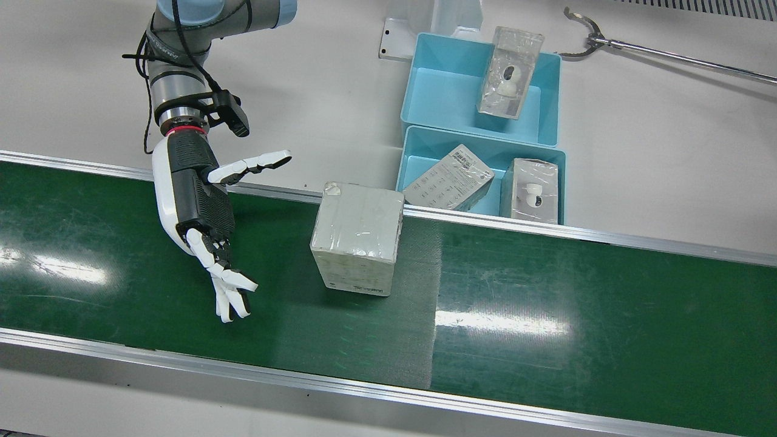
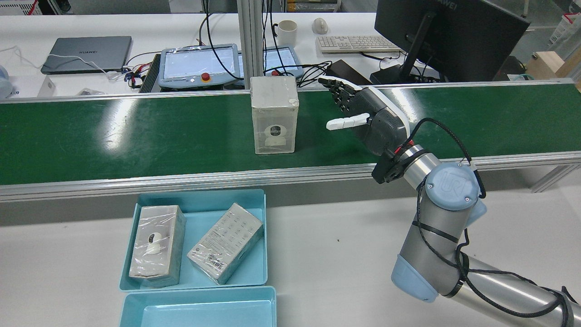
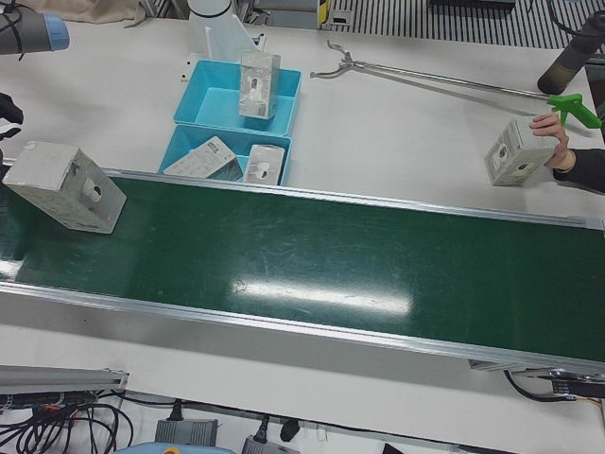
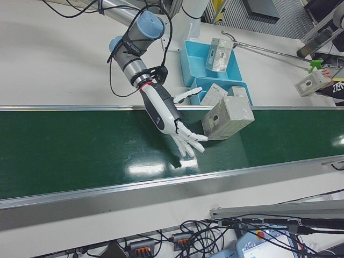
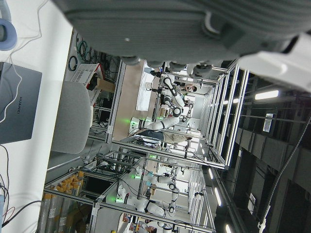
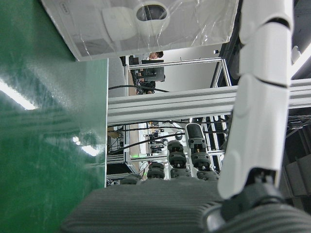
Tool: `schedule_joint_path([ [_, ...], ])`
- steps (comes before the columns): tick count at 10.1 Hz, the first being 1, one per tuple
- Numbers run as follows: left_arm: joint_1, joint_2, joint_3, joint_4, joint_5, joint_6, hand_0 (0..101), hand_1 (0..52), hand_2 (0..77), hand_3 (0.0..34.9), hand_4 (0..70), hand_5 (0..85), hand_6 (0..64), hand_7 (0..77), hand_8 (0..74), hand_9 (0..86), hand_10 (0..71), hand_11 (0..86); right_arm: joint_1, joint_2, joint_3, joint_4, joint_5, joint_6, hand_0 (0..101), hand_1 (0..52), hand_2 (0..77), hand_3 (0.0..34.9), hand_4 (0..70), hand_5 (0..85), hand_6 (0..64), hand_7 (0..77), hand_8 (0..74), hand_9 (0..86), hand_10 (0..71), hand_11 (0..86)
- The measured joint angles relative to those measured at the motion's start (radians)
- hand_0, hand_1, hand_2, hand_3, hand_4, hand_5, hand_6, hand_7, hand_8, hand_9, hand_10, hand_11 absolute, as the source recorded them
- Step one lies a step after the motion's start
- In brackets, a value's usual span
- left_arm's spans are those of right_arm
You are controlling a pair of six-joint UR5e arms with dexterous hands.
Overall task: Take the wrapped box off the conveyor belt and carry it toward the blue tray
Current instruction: 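Close the right hand fingers around the wrapped white box on the belt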
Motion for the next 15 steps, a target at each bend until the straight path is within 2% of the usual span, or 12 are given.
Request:
schedule_joint_path([
  [7,0.000,0.000,0.000,0.000,0.000,0.000,0,0.0,1.1,0.0,0.0,1.1,0.5,0.5,0.5,0.5,0.5,0.5,-0.001,0.005,-0.022,0.001,0.000,-0.008,47,13.1,7.6,0.0,12.0,19.1,3.8,3.3,1.6,4.9,0.0,1.1],
  [15,0.000,0.000,0.000,0.000,0.000,0.000,0,0.0,0.5,0.0,0.0,1.1,0.5,0.5,0.5,0.0,0.5,0.5,-0.005,0.007,-0.022,0.002,0.000,-0.006,47,13.1,8.7,0.0,13.1,20.2,3.8,3.8,2.2,4.9,0.0,1.1],
])
